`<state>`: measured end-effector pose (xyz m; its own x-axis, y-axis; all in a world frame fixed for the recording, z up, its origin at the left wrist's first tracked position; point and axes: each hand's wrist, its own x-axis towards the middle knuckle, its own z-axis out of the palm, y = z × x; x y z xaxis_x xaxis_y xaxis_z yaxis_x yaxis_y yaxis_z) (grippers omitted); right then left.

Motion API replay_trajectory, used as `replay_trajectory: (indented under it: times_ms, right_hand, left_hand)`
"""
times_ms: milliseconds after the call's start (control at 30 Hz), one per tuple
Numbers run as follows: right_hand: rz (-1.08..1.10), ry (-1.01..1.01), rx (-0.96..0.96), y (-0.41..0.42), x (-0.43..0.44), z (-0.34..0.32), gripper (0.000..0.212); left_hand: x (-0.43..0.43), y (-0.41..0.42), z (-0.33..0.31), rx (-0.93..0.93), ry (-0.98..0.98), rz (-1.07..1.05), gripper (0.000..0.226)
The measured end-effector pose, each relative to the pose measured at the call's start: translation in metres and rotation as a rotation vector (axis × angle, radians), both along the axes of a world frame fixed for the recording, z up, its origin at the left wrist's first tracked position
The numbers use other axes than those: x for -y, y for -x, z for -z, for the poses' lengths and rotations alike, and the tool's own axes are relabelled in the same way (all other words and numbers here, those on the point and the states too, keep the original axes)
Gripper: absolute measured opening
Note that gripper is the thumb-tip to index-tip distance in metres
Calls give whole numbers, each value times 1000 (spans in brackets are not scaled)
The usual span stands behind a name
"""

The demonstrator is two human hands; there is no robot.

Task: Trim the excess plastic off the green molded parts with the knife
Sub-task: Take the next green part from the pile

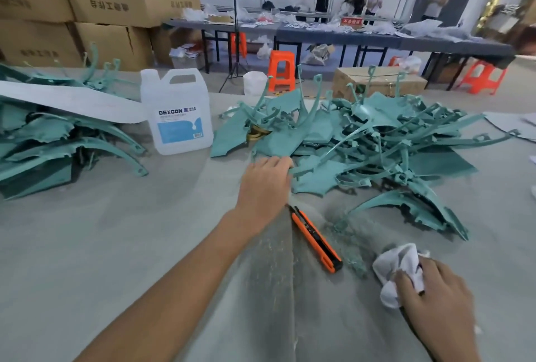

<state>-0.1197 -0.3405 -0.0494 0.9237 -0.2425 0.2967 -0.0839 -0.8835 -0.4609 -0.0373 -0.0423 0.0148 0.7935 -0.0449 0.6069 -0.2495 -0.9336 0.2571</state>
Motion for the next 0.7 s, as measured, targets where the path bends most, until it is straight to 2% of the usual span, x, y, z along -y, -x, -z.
replay_trajectory:
  times_ms: [100,167,233,333,400,567,700]
  right_hand:
    - [79,-18,2,8,-4,-6,69]
    - [106,39,191,11,-8,-8,72]
    - [32,116,327,11,-20,-12,61]
    - [-253,129,282,2,-54,-19,37]
    - [-366,239,136,-9,-80,-18,28]
    - [-398,591,-66,-38,-117,-9,33]
    - [-334,609,-64,-42,-121,-12,28]
  left_hand:
    - [-28,47,6,68,237,-23,7]
    - [-41,86,16,137,459,-61,5]
    - [-46,120,25,159,676,-131,11]
    - [-49,154,39,151,970,-195,4]
    - [-49,166,47,135,1043,-176,2]
    - [-45,172,63,7,1101,-129,8]
    - [-42,168,77,-133,1156,-68,19]
